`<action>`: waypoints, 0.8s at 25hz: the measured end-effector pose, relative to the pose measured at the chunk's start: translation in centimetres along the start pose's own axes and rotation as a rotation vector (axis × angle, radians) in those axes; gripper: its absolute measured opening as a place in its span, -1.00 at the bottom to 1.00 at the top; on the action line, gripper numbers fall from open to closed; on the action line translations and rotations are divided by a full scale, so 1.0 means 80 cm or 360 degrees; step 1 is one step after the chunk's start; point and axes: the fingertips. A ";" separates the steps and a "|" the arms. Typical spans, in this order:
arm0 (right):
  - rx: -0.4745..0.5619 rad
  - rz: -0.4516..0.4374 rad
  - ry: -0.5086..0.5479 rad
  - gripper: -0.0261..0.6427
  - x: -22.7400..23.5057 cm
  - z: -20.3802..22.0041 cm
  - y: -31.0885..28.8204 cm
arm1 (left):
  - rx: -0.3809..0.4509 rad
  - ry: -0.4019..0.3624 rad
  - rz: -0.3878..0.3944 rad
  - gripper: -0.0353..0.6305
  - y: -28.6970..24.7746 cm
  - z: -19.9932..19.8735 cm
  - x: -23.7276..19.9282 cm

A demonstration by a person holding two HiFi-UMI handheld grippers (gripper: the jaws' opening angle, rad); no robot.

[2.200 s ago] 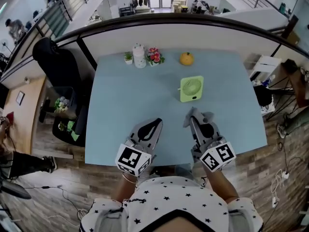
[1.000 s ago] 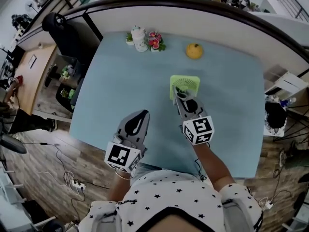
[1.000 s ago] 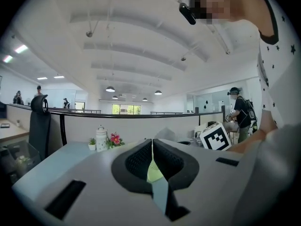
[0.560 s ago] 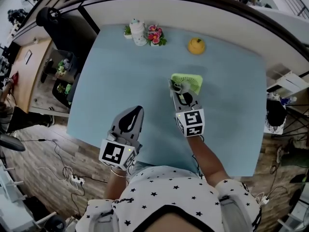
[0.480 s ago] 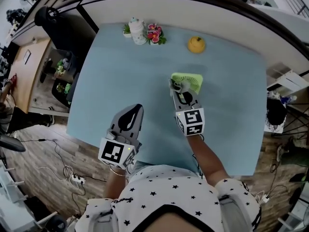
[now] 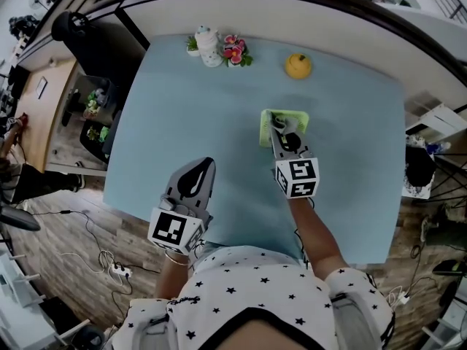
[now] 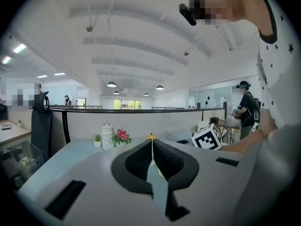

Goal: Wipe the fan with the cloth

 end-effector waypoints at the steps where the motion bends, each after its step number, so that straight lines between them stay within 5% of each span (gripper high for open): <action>1: 0.0007 0.0017 -0.0007 -0.79 0.006 -0.002 0.002 | 0.0003 -0.0001 -0.0001 -0.80 0.000 -0.001 0.000; 13: -0.0008 0.0321 -0.0009 -0.79 0.104 -0.004 0.050 | 0.0031 -0.0009 0.0043 -0.80 0.000 -0.009 0.011; 20: -0.0023 0.0344 -0.0036 -0.79 0.112 0.002 0.055 | 0.0044 -0.0012 0.0021 -0.80 0.004 -0.012 0.009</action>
Point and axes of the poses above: the fingertips, and each gripper's own axes: y backward along the fingers, x to its right, z out of its underside, and after that the axes turned 10 degrees about x, right-handed
